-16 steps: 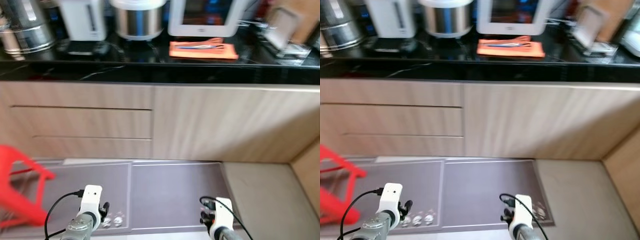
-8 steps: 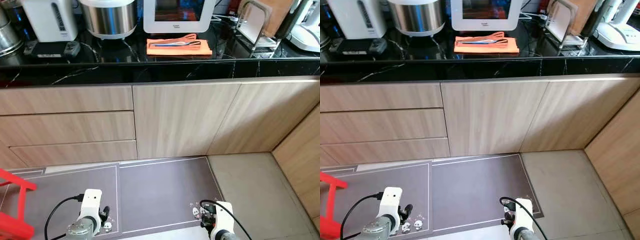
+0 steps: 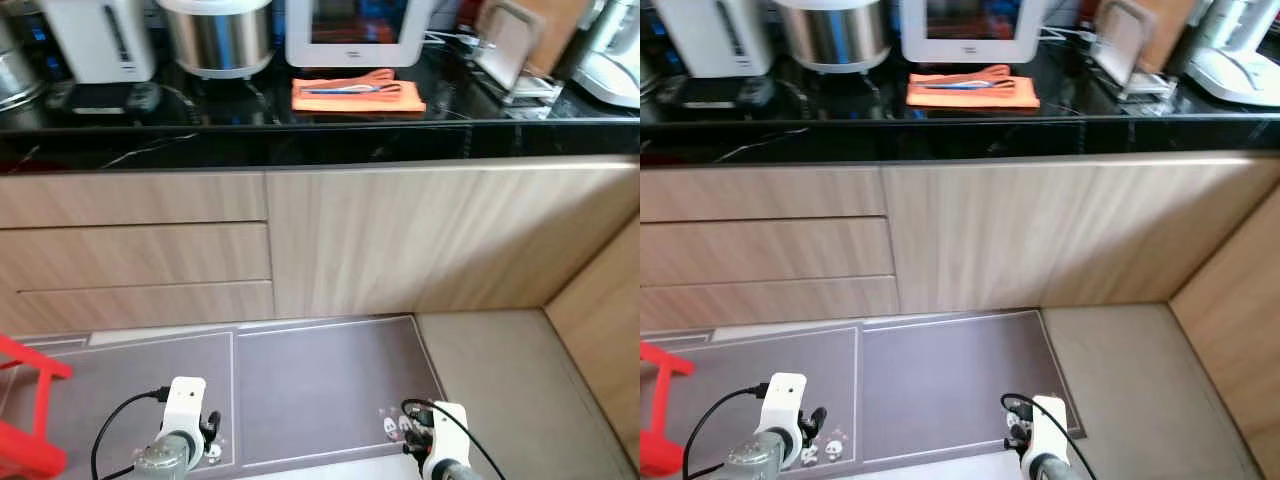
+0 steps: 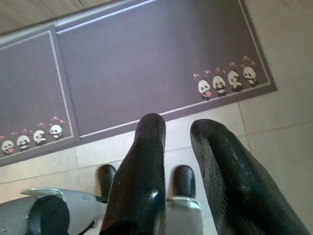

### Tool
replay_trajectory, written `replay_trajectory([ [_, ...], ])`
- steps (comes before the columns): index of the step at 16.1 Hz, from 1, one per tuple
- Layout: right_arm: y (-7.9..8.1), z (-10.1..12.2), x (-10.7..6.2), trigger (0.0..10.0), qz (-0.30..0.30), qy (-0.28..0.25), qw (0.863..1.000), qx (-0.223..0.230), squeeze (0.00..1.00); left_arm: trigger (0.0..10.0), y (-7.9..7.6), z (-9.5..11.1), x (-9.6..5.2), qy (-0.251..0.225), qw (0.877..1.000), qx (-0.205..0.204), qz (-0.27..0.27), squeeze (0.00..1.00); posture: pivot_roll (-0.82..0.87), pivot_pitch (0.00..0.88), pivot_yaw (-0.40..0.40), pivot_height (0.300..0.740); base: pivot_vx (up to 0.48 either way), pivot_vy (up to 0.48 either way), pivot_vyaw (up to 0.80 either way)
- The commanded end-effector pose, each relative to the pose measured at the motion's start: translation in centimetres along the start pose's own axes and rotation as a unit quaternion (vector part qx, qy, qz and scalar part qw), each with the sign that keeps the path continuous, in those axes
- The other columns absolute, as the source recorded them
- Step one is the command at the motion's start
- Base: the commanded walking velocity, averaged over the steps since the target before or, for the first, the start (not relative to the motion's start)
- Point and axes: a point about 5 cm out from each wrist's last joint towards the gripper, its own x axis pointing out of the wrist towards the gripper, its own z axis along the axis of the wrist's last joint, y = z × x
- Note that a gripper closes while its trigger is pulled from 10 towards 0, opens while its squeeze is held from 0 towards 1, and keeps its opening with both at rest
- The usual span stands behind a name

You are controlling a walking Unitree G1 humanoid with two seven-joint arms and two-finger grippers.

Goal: Kitchen organization

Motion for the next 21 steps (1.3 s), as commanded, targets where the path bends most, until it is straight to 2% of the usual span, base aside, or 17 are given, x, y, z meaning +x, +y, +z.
replay_trajectory([
  [1, -0.43, -0.36, -0.12, 10.0, -0.008, 0.008, 1.0, 0.005, 0.0, 10.0, -0.08, -0.34, -0.03, 0.011, 1.0, -0.005, 0.002, 0.0, 0.14, 0.0, -0.048, 0.74, 0.0, 0.0, -0.75],
  [3, -0.58, -0.51, -0.19, 10.0, -0.009, 0.009, 1.0, -0.011, 0.0, 10.0, 0.15, -0.61, -0.13, 0.014, 1.0, -0.002, 0.006, 0.0, 0.15, 0.0, -0.049, 0.74, 0.0, 0.0, -0.37],
  [11, -0.53, -0.28, -0.15, 10.0, -0.007, 0.003, 1.0, -0.003, 0.0, 10.0, 0.21, -0.7, -0.14, 0.019, 1.0, 0.004, 0.01, 0.0, 0.14, 0.0, -0.053, 0.74, 0.0, 0.0, 0.0],
  [18, -0.91, -0.77, -0.3, 10.0, -0.01, 0.016, 1.0, -0.006, 0.0, 10.0, -0.03, -0.99, -0.22, 0.017, 1.0, -0.01, 0.01, 0.0, 0.13, 0.0, -0.057, 0.74, 0.0, 0.0, -0.68],
  [19, -1.02, -0.8, -0.33, 10.0, -0.012, 0.016, 1.0, -0.006, 0.0, 10.0, -0.07, -0.94, -0.2, 0.018, 1.0, 0.007, 0.007, 0.0, 0.13, 0.0, -0.057, 0.74, 0.0, 0.0, -0.67],
  [21, -1.11, -0.85, -0.36, 10.0, -0.012, 0.017, 1.0, -0.008, 0.0, 10.0, -0.1, -0.89, -0.19, 0.017, 1.0, 0.013, 0.01, 0.0, 0.13, 0.0, -0.062, 0.74, 0.0, -0.461, -0.67],
])
